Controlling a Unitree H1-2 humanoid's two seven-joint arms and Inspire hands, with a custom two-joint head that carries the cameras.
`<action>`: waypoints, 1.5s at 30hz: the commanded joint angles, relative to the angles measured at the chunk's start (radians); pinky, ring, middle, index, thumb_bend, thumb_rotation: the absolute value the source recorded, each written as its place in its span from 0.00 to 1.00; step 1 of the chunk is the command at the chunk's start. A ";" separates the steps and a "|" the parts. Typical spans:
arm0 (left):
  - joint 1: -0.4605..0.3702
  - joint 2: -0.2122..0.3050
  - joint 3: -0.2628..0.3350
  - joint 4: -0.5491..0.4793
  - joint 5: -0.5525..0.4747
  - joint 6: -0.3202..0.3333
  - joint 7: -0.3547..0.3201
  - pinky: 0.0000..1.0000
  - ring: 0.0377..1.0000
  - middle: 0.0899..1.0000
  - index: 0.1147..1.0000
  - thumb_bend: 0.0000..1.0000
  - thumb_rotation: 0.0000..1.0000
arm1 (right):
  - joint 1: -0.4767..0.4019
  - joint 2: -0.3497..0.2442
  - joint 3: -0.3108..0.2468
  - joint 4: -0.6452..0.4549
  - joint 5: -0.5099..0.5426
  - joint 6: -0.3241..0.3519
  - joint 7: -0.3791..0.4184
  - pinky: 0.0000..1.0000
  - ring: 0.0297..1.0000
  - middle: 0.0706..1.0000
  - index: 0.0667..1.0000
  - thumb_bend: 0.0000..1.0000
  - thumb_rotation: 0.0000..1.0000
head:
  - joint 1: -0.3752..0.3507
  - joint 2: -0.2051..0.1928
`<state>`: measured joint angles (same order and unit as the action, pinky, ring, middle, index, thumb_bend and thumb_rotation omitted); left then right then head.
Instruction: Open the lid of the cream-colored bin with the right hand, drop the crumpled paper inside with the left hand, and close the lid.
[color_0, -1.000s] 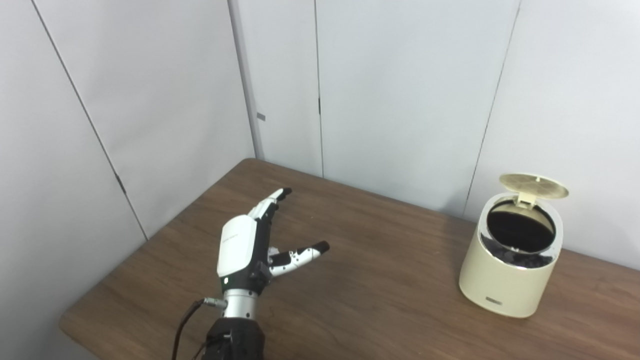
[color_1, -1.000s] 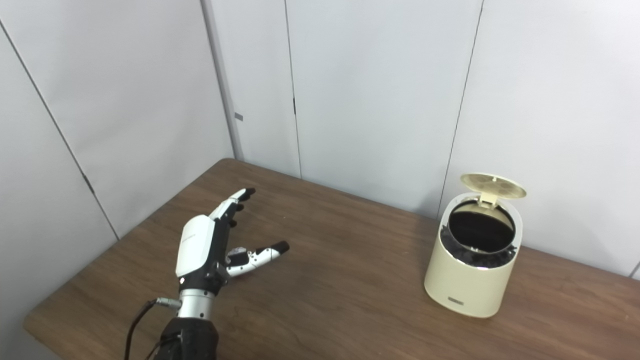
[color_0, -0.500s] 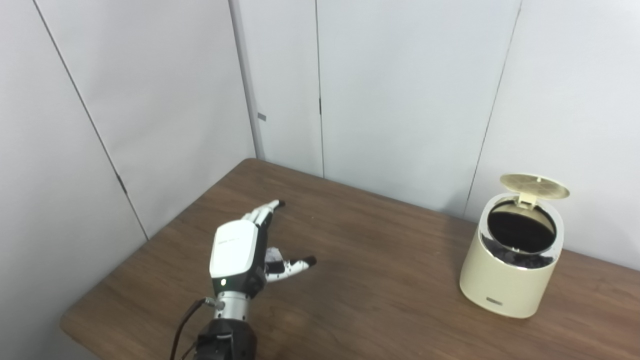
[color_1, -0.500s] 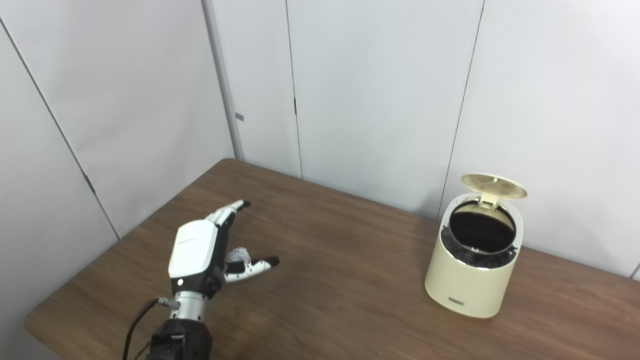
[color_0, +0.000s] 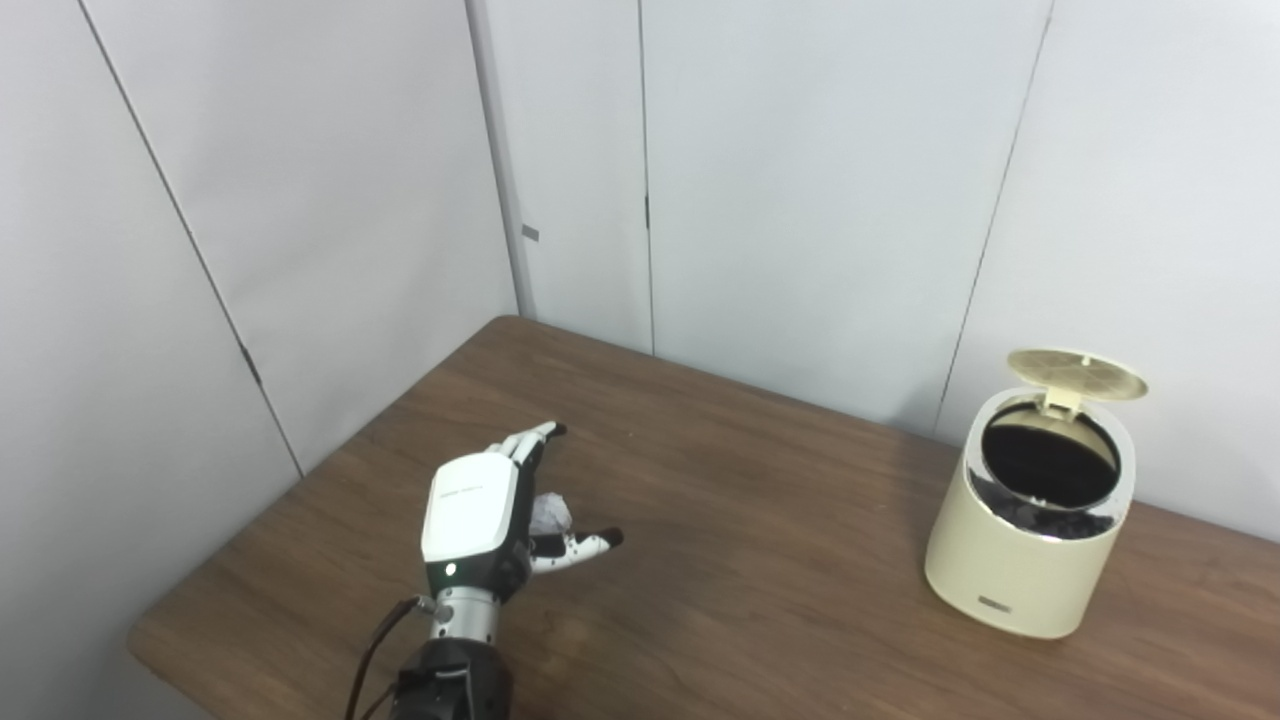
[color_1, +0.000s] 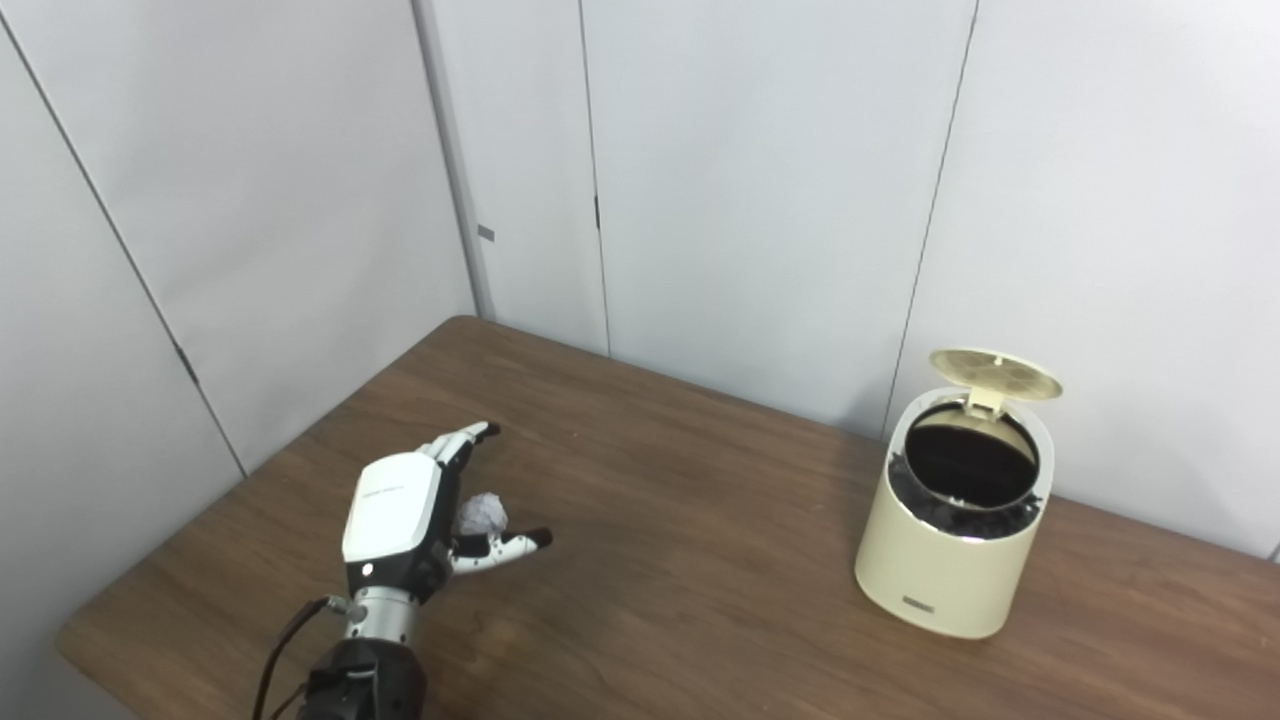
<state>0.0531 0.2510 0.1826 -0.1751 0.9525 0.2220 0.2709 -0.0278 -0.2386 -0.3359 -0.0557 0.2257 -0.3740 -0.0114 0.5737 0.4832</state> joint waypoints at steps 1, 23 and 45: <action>-0.008 0.038 0.009 -0.002 -0.009 -0.010 0.034 0.59 0.72 0.78 0.79 1.00 0.44 | -0.031 -0.029 -0.011 -0.022 -0.007 -0.008 -0.002 0.61 0.71 0.73 0.68 0.24 0.53 | 0.001 0.000; 0.011 0.139 -0.061 0.139 0.016 -0.017 0.128 0.69 0.78 0.79 0.76 1.00 0.40 | -0.022 -0.023 -0.022 -0.062 0.040 0.038 0.003 0.57 0.69 0.70 0.65 0.27 0.52 | -0.015 0.002; -0.032 0.166 -0.148 0.264 0.000 -0.036 0.214 0.58 0.67 0.68 0.67 1.00 0.35 | 0.000 -0.022 -0.024 -0.097 0.043 0.065 -0.001 0.58 0.69 0.70 0.65 0.31 0.54 | -0.039 0.009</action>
<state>0.0257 0.4079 0.0438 0.0728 0.9565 0.1965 0.4650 -0.0132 -0.2401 -0.3496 -0.1126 0.2654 -0.3014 -0.0128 0.5338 0.4909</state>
